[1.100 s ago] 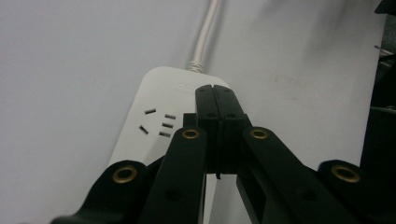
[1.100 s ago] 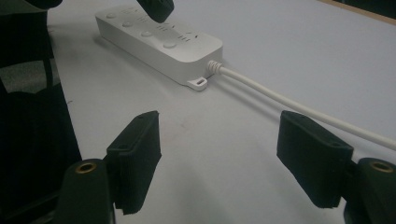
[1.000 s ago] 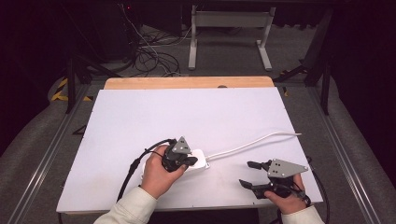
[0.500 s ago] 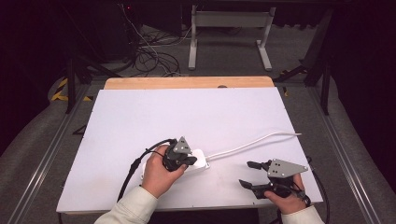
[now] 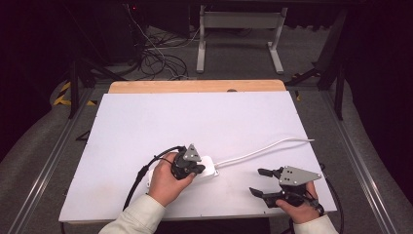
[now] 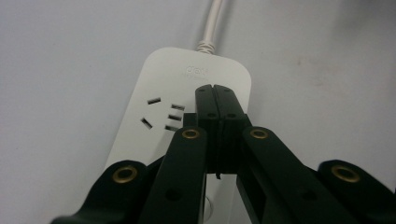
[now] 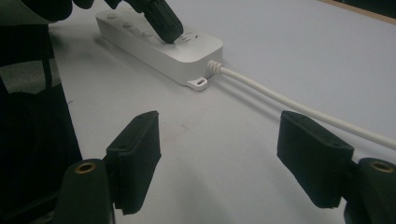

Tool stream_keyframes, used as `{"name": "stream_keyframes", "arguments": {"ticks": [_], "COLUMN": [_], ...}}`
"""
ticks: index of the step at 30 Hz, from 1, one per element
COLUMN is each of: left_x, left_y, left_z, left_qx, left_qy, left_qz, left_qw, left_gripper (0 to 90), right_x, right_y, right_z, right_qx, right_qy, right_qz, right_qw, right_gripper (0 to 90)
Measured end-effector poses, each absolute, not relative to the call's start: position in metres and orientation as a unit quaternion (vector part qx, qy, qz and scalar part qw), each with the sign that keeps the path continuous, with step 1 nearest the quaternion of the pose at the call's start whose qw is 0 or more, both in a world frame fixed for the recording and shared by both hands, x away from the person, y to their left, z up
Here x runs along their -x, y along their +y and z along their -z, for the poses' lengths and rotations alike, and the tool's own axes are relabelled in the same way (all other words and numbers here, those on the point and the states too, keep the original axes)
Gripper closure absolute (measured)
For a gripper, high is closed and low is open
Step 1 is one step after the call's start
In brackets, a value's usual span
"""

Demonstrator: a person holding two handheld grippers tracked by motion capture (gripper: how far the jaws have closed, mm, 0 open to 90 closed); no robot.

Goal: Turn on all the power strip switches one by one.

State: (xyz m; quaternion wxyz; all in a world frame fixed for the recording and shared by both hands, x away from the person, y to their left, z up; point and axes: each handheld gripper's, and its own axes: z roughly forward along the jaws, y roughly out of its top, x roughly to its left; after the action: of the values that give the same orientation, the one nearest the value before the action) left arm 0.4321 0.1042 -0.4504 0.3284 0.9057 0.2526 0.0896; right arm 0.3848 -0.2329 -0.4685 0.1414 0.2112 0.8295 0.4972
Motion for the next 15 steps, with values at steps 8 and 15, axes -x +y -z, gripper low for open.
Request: {"name": "stream_keyframes", "arguments": {"ticks": [8, 15], "left_x": [-0.433, -0.4325], "left_y": [0.1044, 0.1037], "left_z": [0.4512, 0.4521], "left_qx": [-0.905, -0.906], "left_qy": [0.252, 0.253], "left_qz": [-0.086, -0.088], "left_qw": [0.331, 0.326], "left_gripper": [89.8, 89.9], "right_x": [-0.3849, -0.3847], "right_y": [-0.2329, -0.2326], "right_z": [0.4685, 0.4685], "right_qx": [-0.211, -0.211], "right_qy": [0.83, 0.83], "right_qz": [-0.496, -0.496], "right_qw": [0.142, 0.142], "right_gripper": [30.7, 30.7]}}
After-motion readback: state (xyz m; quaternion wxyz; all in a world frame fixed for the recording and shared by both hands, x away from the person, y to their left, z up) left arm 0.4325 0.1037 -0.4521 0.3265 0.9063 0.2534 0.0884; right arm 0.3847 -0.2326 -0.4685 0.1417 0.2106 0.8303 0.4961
